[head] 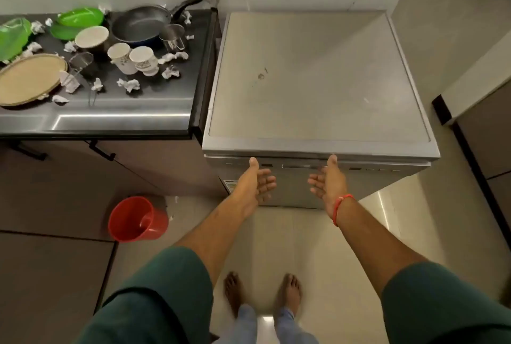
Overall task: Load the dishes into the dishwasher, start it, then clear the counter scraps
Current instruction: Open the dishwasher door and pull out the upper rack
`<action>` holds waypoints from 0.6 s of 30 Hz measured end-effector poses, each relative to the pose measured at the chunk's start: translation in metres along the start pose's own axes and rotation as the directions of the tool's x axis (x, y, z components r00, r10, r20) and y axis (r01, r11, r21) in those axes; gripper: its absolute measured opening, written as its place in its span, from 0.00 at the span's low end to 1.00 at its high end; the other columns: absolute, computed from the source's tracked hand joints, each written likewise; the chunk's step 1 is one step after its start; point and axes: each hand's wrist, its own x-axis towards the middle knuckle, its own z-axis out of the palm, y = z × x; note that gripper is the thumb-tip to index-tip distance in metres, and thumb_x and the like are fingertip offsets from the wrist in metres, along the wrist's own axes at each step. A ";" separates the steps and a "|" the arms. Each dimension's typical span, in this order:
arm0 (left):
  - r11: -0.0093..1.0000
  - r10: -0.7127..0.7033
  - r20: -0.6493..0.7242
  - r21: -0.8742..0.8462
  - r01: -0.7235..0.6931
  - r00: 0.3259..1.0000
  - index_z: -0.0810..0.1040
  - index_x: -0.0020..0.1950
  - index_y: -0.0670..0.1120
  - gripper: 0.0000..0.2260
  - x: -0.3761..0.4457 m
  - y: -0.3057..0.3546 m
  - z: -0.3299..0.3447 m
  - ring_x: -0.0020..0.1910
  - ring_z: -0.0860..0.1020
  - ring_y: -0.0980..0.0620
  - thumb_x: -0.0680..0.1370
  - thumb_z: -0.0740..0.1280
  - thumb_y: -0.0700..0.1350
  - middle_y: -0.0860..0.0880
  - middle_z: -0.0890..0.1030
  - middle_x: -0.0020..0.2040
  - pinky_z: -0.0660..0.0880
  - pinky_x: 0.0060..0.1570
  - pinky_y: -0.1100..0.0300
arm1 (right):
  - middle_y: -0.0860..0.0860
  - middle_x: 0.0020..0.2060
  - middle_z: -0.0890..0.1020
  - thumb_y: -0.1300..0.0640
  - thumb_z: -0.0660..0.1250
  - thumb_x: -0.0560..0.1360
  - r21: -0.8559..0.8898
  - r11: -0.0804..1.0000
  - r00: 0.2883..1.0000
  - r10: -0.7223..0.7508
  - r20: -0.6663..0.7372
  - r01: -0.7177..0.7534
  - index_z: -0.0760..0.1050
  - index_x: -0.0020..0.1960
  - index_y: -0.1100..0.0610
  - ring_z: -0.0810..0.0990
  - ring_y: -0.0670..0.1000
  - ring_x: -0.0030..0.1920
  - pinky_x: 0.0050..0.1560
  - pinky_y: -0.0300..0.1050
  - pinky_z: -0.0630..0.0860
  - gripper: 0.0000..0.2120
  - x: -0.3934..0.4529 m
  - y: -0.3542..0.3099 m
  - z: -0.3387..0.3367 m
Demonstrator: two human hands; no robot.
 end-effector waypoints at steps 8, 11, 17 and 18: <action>0.921 -0.114 0.092 -0.362 0.140 0.989 0.70 0.73 0.41 0.36 0.026 -0.007 0.034 0.67 0.76 0.43 0.81 0.49 0.69 0.41 0.77 0.68 0.72 0.62 0.47 | 0.61 0.68 0.74 0.29 0.53 0.78 0.579 0.795 0.982 0.112 0.153 -0.181 0.59 0.79 0.60 0.73 0.59 0.69 0.69 0.56 0.66 0.43 0.024 0.001 0.006; 0.899 -0.117 0.111 -0.410 0.152 0.987 0.75 0.69 0.40 0.38 0.033 -0.009 0.046 0.68 0.75 0.45 0.80 0.49 0.71 0.41 0.79 0.65 0.71 0.61 0.48 | 0.61 0.73 0.68 0.28 0.54 0.77 0.676 0.712 0.981 0.106 0.165 -0.190 0.55 0.80 0.57 0.70 0.61 0.73 0.75 0.59 0.61 0.43 0.031 -0.003 0.002; 0.838 -0.081 0.152 -0.525 0.150 0.985 0.64 0.78 0.41 0.42 0.043 -0.012 0.058 0.72 0.71 0.44 0.78 0.49 0.73 0.42 0.75 0.71 0.68 0.68 0.44 | 0.61 0.73 0.68 0.26 0.57 0.75 0.739 0.631 0.965 0.065 0.254 -0.237 0.60 0.78 0.58 0.72 0.62 0.70 0.71 0.62 0.67 0.44 0.043 0.005 -0.020; 0.828 -0.069 0.164 -0.540 0.148 0.984 0.60 0.80 0.42 0.43 0.043 -0.013 0.060 0.75 0.69 0.44 0.78 0.49 0.73 0.42 0.72 0.74 0.67 0.69 0.43 | 0.60 0.72 0.70 0.26 0.56 0.74 0.728 0.639 0.958 0.052 0.281 -0.248 0.62 0.76 0.58 0.74 0.62 0.69 0.71 0.62 0.67 0.44 0.042 0.010 -0.025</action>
